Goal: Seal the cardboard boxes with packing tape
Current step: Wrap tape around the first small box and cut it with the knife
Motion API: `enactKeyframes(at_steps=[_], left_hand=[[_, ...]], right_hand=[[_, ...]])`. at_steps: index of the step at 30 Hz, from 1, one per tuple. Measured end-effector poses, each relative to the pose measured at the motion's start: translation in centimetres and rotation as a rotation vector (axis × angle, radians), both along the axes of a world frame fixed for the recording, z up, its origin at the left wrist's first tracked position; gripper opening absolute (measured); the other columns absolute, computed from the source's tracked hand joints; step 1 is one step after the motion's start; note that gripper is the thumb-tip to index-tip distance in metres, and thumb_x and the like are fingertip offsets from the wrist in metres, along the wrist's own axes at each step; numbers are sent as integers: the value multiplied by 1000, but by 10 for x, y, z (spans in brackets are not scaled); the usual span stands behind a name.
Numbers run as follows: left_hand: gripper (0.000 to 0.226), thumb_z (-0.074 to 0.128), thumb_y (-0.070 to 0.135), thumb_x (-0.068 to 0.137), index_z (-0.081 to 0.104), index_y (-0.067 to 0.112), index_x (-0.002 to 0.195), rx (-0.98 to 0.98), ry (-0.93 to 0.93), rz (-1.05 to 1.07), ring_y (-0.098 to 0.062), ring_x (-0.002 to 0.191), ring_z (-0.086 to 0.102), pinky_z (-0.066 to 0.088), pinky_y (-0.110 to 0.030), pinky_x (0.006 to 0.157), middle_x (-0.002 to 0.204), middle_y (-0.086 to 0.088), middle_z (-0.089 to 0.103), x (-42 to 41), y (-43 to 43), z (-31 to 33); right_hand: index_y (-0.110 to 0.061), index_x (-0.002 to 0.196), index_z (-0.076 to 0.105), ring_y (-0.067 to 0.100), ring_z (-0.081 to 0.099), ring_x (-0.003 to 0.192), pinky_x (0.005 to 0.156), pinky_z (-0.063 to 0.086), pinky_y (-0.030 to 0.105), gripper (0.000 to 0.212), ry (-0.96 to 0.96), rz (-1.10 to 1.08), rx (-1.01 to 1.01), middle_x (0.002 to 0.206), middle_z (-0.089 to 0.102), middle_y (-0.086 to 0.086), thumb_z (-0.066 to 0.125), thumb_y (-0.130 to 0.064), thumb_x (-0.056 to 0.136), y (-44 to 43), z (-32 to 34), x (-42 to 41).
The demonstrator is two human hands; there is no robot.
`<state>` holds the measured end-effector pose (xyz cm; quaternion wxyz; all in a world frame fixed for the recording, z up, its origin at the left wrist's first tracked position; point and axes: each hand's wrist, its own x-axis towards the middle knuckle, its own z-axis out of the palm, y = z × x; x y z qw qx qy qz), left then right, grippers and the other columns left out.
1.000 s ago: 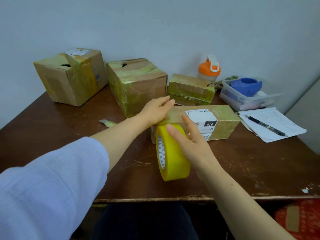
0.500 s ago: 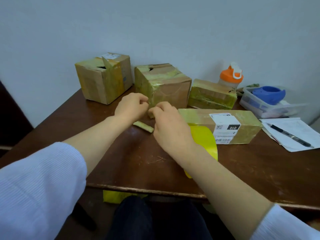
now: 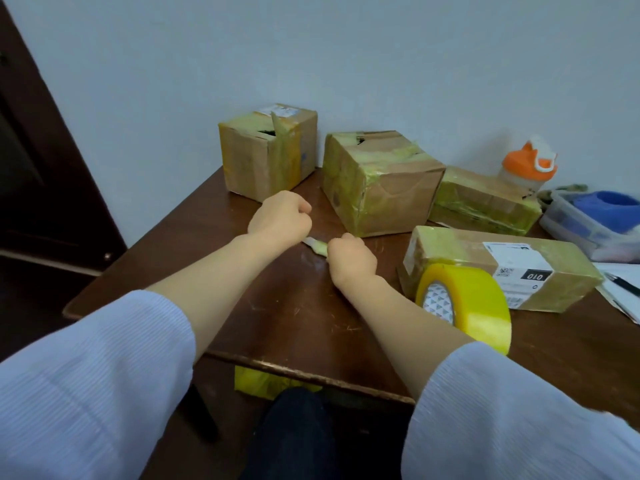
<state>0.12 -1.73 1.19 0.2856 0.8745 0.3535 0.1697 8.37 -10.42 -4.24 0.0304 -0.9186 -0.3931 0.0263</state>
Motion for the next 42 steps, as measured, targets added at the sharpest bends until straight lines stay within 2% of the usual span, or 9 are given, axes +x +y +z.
enactKeyframes(at_steps=[7, 14, 17, 20, 23, 29, 35, 39, 42], left_hand=[[31, 42, 5, 85, 59, 30, 78, -11, -142, 136, -21, 92, 54, 45, -33, 70, 96, 6, 56, -5, -15, 6], [41, 39, 45, 91, 56, 15, 113, -389, -184, -96, -23, 72, 63, 55, -36, 71, 85, -6, 69, 19, -82, 21], [90, 41, 77, 77, 34, 16, 142, -644, 102, -311, -28, 92, 60, 52, -37, 70, 120, -14, 57, 31, -123, 29], [91, 48, 83, 68, 35, 30, 141, -600, 117, -474, -26, 114, 49, 45, -41, 78, 141, 0, 41, 44, -153, 26], [74, 68, 59, 75, 45, 26, 136, -567, 23, -578, -21, 122, 49, 42, -41, 101, 135, 1, 51, 55, -166, 16], [10, 68, 13, 79, 67, 18, 87, -622, -37, -541, -18, 95, 60, 46, -31, 86, 92, -1, 68, 65, -157, 21], [79, 74, 26, 53, 49, 4, 124, -620, 66, -408, -24, 108, 57, 47, -44, 97, 114, -7, 58, 65, -132, 35], [54, 75, 18, 59, 58, 3, 108, -680, 69, -387, -28, 107, 60, 48, -44, 96, 106, -11, 62, 68, -121, 38], [72, 82, 29, 57, 57, 6, 121, -788, 70, -318, -28, 107, 62, 49, -46, 95, 114, -14, 65, 72, -118, 28]], right_hand=[[-6, 102, 48, 32, 64, 76, 70, 56, 40, 12, 533, -232, 473, 85, 59, 15, 45, -12, 93, -6, 53, 6], [-13, 72, 58, 8, 33, 32, 35, 26, 14, 15, 667, -204, 845, 44, 44, -4, 68, -19, 81, -95, 138, 37], [-8, 70, 63, 12, 48, 47, 49, 44, 26, 20, 498, -166, 840, 52, 52, 1, 69, -21, 84, -142, 128, 57], [4, 81, 65, 18, 51, 69, 66, 41, 33, 26, 342, -137, 686, 70, 59, 15, 66, -22, 87, -174, 95, 77], [-5, 94, 70, 18, 59, 78, 68, 44, 33, 25, 271, -132, 546, 85, 69, 16, 63, -29, 89, -186, 65, 87], [-7, 97, 68, 33, 61, 89, 63, 38, 32, 24, 91, -251, 540, 88, 67, 13, 56, -27, 92, -161, 48, 81], [-14, 105, 66, 28, 44, 118, 70, 39, 36, 33, 7, -354, 388, 105, 60, 11, 51, -41, 93, -153, 51, 82], [-18, 86, 67, 31, 54, 107, 78, 37, 36, 37, -163, -189, 255, 99, 58, 10, 48, -49, 92, -149, 66, 90], [-25, 115, 67, 28, 41, 130, 99, 37, 39, 33, 95, -46, 355, 140, 47, 7, 52, -42, 91, -149, 60, 94]])
